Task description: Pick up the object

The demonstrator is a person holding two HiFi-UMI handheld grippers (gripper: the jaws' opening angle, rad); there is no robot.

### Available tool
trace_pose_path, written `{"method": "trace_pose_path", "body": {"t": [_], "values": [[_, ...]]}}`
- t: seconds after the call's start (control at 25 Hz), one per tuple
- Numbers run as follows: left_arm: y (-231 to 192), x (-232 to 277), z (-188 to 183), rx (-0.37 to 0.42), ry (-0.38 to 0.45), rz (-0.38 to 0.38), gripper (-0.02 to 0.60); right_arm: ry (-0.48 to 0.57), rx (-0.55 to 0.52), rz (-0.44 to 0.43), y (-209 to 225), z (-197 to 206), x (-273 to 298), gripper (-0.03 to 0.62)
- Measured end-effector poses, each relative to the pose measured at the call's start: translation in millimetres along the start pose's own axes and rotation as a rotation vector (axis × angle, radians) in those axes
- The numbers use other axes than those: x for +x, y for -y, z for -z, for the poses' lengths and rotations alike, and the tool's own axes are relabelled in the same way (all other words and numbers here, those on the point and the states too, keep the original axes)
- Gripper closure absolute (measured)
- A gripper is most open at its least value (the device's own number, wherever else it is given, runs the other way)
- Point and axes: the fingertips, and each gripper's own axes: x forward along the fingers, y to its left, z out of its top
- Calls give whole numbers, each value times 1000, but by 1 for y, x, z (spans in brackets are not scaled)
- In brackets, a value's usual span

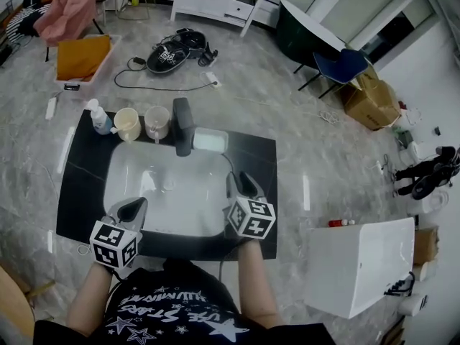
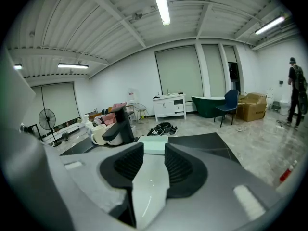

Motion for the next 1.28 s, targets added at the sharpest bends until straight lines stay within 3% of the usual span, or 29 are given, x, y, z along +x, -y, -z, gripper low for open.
{"method": "trace_pose_path", "body": {"t": [0.24,0.52,0.96,1.28], "values": [[-9,31,-26,-19,2,-38,572,-29,6,-4,26,-22,46,451],[-24,57,-40,-38,0,-73,572,-97,-2,-27,32,-22,101,451],[-43,71,-32,-81,-33,-126,572,-245,-11,7,39,10,156,453],[-49,71,-19,-107,-54,-139,572,-313,-43,53,41,28,177,505]]}}
